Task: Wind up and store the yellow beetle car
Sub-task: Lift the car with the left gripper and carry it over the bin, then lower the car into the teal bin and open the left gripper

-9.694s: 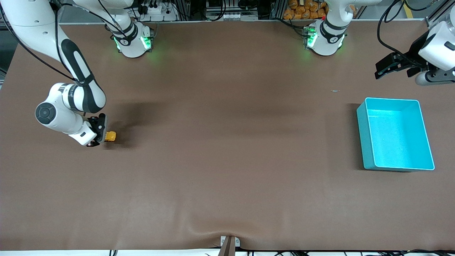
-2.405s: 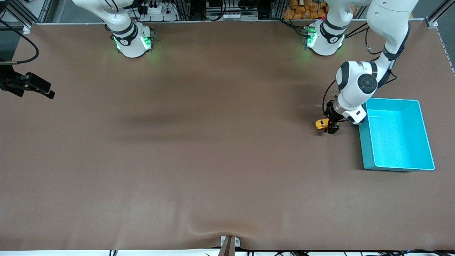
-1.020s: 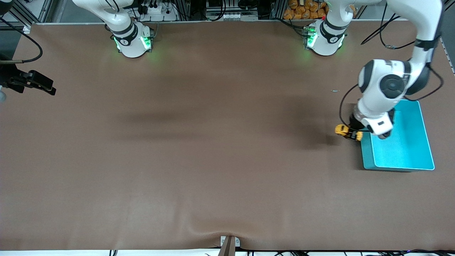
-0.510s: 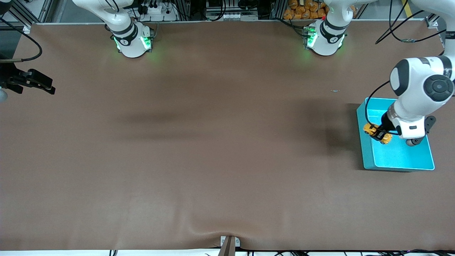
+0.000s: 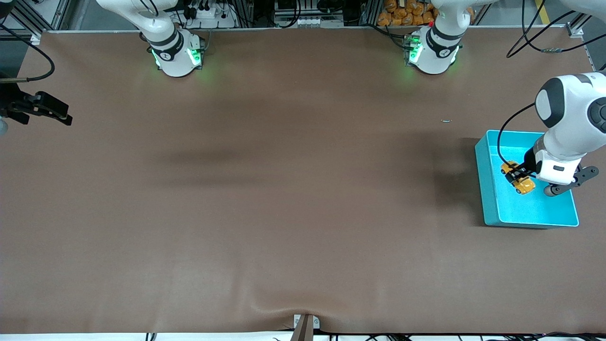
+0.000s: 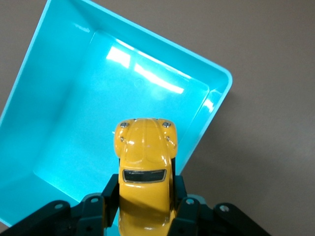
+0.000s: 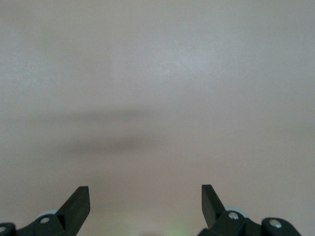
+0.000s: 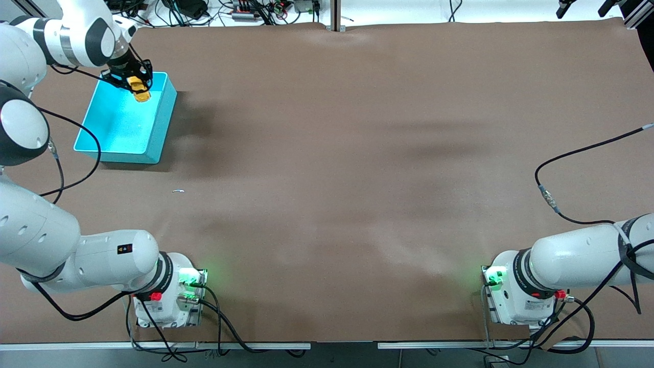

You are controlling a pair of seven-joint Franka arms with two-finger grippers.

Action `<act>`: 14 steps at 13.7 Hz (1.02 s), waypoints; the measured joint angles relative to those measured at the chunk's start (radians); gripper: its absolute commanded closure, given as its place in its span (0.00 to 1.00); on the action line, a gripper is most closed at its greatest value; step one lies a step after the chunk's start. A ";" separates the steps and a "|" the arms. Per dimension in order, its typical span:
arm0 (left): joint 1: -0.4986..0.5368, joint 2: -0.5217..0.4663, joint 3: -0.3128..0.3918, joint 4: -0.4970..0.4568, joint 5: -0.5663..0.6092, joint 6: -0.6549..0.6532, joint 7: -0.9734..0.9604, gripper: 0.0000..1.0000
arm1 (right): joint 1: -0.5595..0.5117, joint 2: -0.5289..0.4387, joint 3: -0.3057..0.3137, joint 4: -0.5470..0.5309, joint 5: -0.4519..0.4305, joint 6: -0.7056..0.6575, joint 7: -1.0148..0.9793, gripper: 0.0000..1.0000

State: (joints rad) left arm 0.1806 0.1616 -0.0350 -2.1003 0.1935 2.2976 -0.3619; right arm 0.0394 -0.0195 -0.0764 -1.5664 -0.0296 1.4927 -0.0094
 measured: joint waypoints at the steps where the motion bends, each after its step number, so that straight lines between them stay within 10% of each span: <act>1: 0.017 0.004 0.000 0.000 0.000 0.000 0.059 1.00 | -0.001 -0.001 0.000 0.000 0.000 0.000 0.000 0.00; 14: 0.185 0.209 -0.001 0.135 -0.125 0.026 0.657 1.00 | -0.003 -0.001 -0.002 0.001 -0.001 -0.005 0.000 0.00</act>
State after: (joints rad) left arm 0.3656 0.3703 -0.0356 -1.9649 0.0686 2.3241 0.2956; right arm 0.0364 -0.0206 -0.0785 -1.5658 -0.0306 1.4878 -0.0096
